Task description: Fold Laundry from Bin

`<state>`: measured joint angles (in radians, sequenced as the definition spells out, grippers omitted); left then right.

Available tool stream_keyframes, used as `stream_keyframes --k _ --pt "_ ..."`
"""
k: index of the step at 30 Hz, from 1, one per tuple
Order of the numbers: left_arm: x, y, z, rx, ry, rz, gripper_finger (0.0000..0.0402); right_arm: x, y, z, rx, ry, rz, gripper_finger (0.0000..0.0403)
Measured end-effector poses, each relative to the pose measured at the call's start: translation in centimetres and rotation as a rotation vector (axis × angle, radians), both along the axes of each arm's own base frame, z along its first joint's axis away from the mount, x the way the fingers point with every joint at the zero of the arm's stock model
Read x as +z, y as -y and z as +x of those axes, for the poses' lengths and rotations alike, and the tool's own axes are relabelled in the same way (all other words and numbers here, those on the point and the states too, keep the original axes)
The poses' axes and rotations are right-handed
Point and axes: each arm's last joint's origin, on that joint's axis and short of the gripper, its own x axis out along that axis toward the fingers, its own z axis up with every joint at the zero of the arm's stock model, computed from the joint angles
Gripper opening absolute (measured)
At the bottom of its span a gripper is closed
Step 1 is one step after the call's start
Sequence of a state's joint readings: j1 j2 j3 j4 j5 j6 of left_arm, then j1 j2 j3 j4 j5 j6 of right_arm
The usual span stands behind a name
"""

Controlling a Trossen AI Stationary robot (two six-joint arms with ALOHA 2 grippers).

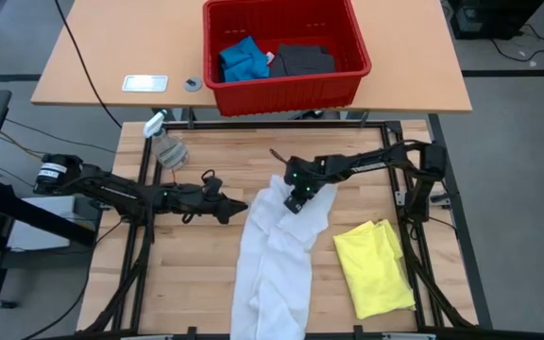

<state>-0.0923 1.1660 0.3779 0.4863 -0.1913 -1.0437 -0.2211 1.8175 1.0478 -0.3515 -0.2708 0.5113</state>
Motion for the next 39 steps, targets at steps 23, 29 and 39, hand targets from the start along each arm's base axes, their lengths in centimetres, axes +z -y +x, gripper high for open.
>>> stream_keyframes --k 23,29,39 --pt "1.8 -2.5 0.8 -0.02 0.066 0.135 0.0167 6.7 -2.6 0.7 -0.061 0.341 0.045 0.0004" --pt "1.9 -3.8 0.8 -0.094 0.072 0.113 0.0177 5.6 -2.4 1.1 -0.202 0.299 0.03 0.0002" --pt "1.7 -6.3 0.2 -0.188 0.058 0.101 0.0174 4.4 -1.8 0.8 -0.423 0.194 -0.094 0.0001"
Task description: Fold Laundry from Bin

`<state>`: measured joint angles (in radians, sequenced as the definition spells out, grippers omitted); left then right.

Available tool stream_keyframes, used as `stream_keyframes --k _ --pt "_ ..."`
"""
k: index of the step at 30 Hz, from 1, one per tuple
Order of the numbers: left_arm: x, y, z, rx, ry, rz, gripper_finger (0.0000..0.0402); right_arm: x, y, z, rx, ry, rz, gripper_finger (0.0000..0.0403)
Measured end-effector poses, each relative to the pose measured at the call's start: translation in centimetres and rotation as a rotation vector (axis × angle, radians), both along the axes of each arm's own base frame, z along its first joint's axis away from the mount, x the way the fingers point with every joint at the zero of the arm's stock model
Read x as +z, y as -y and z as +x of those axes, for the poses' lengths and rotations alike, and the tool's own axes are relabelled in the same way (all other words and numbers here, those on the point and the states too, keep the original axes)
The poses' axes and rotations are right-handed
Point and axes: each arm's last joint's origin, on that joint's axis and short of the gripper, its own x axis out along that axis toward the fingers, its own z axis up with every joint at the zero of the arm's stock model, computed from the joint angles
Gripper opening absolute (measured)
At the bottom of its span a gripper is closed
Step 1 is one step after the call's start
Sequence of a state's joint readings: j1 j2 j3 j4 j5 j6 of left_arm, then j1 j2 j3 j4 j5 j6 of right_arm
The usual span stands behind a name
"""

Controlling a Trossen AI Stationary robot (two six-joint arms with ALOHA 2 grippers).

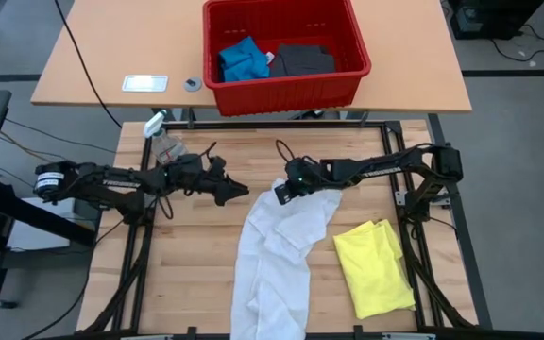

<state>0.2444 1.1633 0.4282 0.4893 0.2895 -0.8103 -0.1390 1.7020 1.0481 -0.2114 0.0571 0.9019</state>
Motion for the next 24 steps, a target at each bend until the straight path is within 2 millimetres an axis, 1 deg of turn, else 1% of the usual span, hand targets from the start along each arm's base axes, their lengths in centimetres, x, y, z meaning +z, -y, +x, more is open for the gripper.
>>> stream_keyframes --k 3,5,7,9,12,15,18,21,24 --pt "-0.3 -0.6 -0.2 0.01 -0.022 0.055 0.017 -0.8 1.0 -0.4 -0.046 -0.069 -0.033 0.0001" --pt "-0.6 -0.8 -0.1 0.017 -0.041 0.094 0.0168 -1.5 1.6 -0.8 -0.054 -0.137 -0.031 0.0" --pt "-1.1 -0.8 0.0 0.009 -0.075 0.131 0.0167 -2.0 2.0 -1.0 -0.054 -0.167 -0.023 0.0" --pt "-1.8 -0.6 0.3 -0.01 -0.107 0.161 0.0167 -2.6 2.0 -1.4 -0.036 -0.231 0.007 0.0" --pt "-3.1 -0.2 0.6 -0.033 -0.182 0.156 0.0167 -2.7 1.3 -1.4 -0.002 -0.246 0.03 0.0001" --pt "-4.2 0.0 1.0 -0.048 -0.226 0.149 0.0167 -2.4 0.1 -1.0 0.034 -0.207 0.027 0.0002" --pt "-4.9 0.1 1.2 -0.056 -0.26 0.141 0.0167 -2.1 -0.6 -0.4 0.04 -0.143 0.04 0.0002" --pt "-5.0 0.0 1.3 -0.053 -0.262 0.142 0.0167 -1.6 -0.9 0.4 0.039 -0.05 0.057 0.0002" --pt "-4.6 -0.5 1.0 -0.044 -0.247 0.125 0.0167 -2.3 -0.6 1.1 0.043 -0.016 0.066 0.0001"
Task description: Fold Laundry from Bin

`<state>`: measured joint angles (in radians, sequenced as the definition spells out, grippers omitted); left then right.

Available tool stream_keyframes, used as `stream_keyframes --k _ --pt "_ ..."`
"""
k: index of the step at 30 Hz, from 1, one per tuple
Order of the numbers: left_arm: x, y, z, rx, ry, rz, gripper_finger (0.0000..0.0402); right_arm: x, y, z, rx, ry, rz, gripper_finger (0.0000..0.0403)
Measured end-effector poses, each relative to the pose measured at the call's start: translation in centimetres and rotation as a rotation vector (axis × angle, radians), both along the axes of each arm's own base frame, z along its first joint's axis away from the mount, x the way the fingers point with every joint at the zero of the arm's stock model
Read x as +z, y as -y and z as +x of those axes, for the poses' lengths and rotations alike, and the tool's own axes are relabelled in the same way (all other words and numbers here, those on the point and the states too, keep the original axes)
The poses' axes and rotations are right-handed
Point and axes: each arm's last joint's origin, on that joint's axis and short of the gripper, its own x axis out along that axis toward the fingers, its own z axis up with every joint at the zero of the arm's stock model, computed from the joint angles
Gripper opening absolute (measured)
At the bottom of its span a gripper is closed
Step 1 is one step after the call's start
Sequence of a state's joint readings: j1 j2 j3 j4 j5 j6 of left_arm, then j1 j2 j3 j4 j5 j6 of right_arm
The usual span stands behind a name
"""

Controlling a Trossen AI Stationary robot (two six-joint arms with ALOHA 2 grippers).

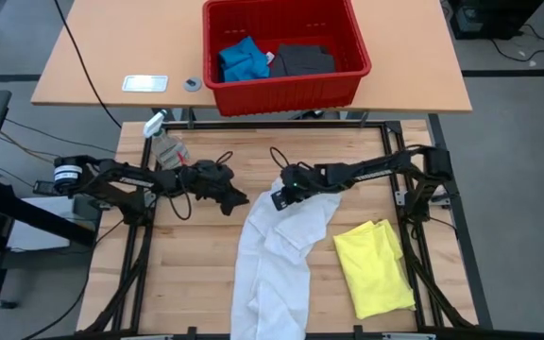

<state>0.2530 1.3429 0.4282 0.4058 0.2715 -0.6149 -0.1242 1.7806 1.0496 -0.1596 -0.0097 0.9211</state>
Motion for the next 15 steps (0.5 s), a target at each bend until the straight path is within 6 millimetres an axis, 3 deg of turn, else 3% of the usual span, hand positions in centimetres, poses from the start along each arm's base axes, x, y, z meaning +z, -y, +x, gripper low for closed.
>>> stream_keyframes --k 6,15 --pt "1.2 -1.0 -0.8 0.028 0.039 -0.032 0.0159 -3.8 1.7 0.6 -0.024 -0.069 0.035 0.0001" --pt "1.3 -0.4 -0.9 0.02 0.022 -0.086 0.0155 -4.8 1.8 1.4 0.057 -0.02 0.059 0.0"
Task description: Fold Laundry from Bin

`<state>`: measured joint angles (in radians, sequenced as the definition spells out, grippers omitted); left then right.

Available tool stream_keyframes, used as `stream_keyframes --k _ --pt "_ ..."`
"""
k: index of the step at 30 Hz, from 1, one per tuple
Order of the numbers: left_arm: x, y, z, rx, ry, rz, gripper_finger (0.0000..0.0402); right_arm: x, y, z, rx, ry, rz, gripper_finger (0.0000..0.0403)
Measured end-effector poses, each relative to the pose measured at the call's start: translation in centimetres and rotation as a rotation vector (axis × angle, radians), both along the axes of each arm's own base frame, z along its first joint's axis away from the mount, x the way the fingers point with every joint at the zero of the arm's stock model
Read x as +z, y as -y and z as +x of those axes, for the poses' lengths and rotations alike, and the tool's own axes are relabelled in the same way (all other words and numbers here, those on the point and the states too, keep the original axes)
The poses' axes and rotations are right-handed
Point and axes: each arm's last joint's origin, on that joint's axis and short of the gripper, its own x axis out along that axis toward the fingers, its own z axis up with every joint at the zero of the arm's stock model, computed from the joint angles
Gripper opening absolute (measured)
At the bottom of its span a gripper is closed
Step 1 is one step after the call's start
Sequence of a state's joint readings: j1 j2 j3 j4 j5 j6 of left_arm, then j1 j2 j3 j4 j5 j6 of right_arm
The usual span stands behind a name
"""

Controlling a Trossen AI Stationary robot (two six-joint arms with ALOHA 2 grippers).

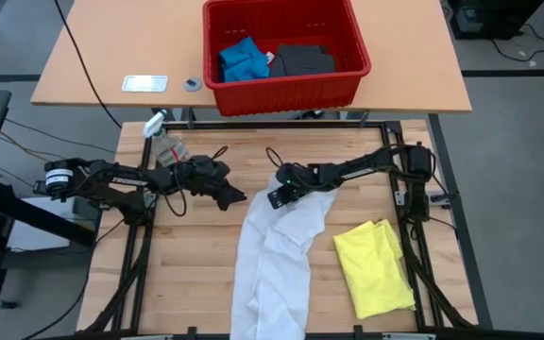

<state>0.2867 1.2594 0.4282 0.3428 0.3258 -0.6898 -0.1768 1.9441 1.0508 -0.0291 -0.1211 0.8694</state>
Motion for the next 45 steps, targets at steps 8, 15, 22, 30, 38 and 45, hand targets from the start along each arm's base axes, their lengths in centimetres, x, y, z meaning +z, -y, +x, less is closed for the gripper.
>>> stream_keyframes --k 8,15,22,30,38,45 --pt "-0.1 0.0 -0.1 0.01 -0.012 -0.006 0.0155 2.5 -1.1 2.2 0.341 0.193 0.06 0.0" --pt "-0.1 0.7 0.1 -0.014 -0.015 -0.005 0.0155 6.6 -1.8 3.8 0.275 0.226 0.067 0.0" --pt "0.1 1.1 0.1 -0.005 -0.012 -0.026 0.0155 8.8 -2.5 3.2 0.194 -0.008 -0.027 0.0" --pt "2.2 0.4 -0.9 0.048 0.086 0.035 0.0155 8.2 -3.1 1.0 0.161 -0.308 -0.131 0.0" --pt "3.5 0.0 -1.4 0.062 0.161 0.099 0.0155 3.6 -1.9 -0.7 0.124 -0.313 -0.078 0.0" --pt "3.7 0.4 -0.9 0.057 0.203 0.122 0.0155 1.6 1.0 -0.4 0.175 -0.271 -0.08 0.0"
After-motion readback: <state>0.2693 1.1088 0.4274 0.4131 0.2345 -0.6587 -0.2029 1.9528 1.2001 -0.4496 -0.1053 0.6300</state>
